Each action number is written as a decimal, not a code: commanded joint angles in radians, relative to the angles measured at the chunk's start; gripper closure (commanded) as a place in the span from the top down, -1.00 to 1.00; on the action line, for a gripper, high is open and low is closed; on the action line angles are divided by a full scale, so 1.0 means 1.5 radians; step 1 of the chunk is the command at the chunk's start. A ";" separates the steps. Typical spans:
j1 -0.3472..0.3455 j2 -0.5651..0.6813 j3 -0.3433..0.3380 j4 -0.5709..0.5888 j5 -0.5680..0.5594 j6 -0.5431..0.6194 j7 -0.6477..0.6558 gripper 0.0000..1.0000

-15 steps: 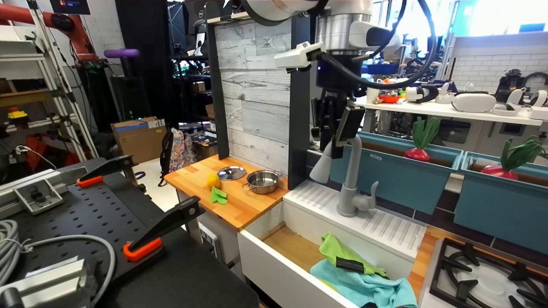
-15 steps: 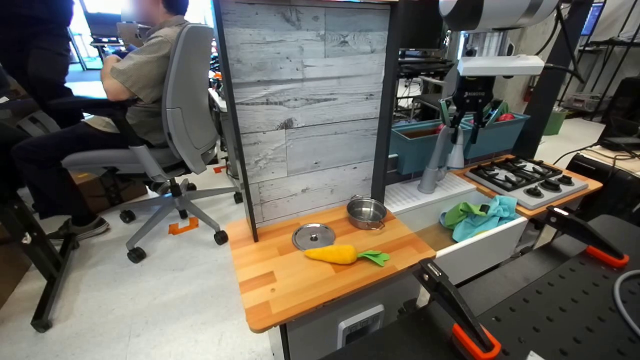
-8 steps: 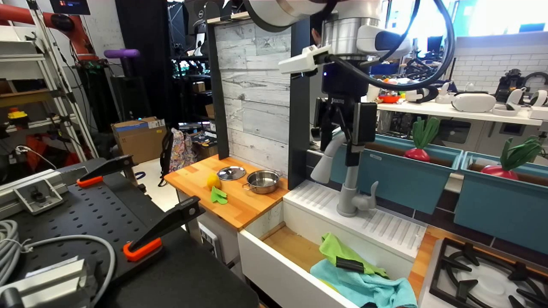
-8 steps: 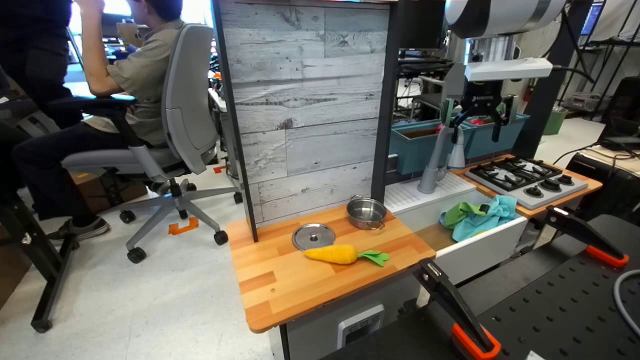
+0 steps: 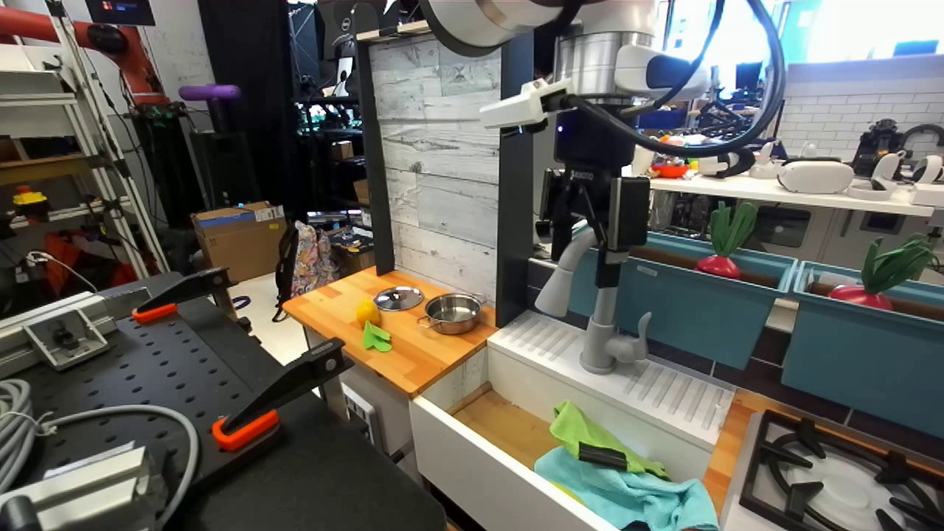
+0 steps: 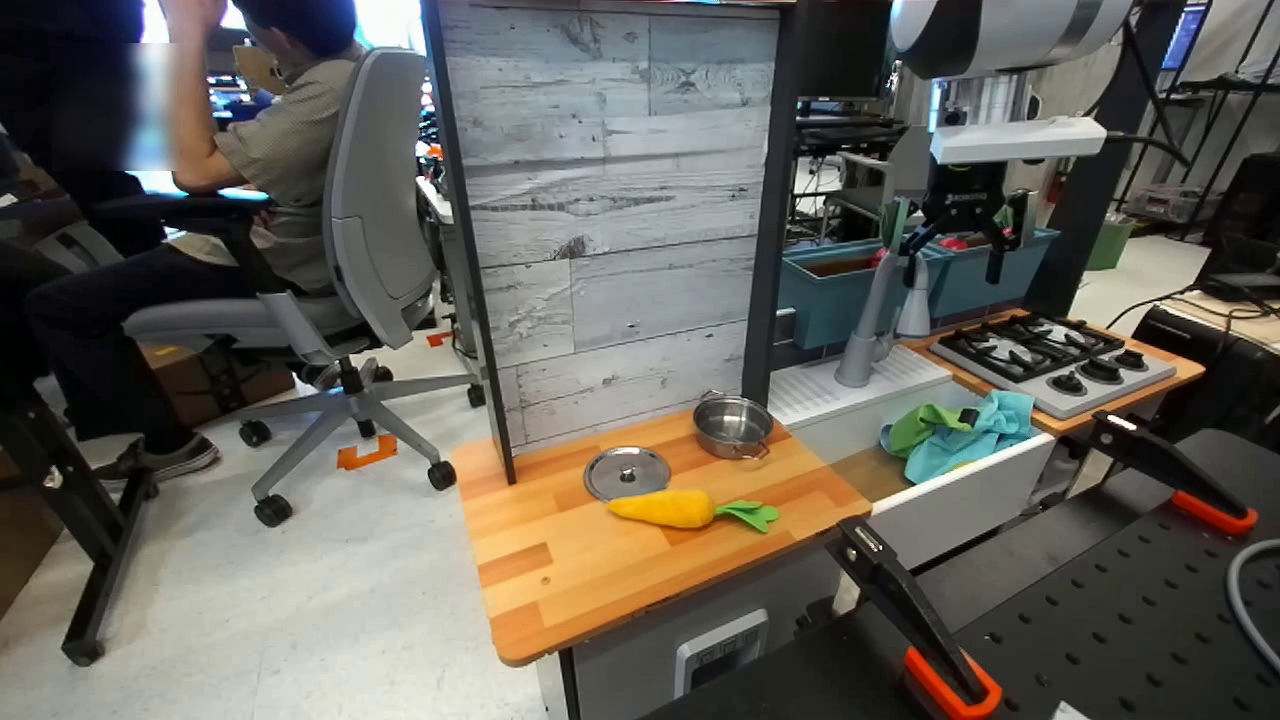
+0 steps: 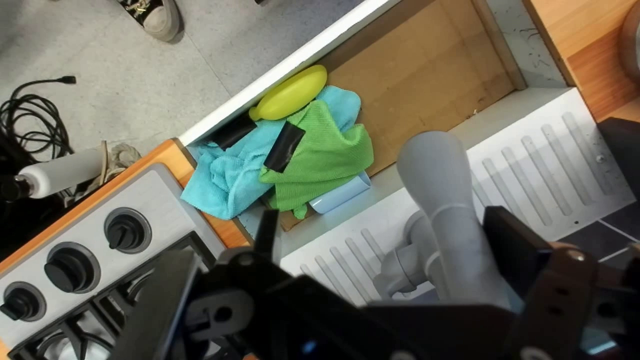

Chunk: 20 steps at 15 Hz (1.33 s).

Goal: Push the faucet to the right

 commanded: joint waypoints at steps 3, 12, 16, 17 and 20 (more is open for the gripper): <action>-0.010 -0.069 -0.020 -0.056 -0.038 -0.040 -0.016 1.00; 0.033 -0.316 -0.027 -0.271 -0.139 -0.006 0.013 1.00; 0.013 -0.330 -0.006 -0.273 -0.138 -0.011 0.004 1.00; 0.013 -0.353 -0.004 -0.293 -0.141 -0.012 0.004 1.00; 0.014 -0.372 -0.003 -0.314 -0.143 -0.013 0.004 1.00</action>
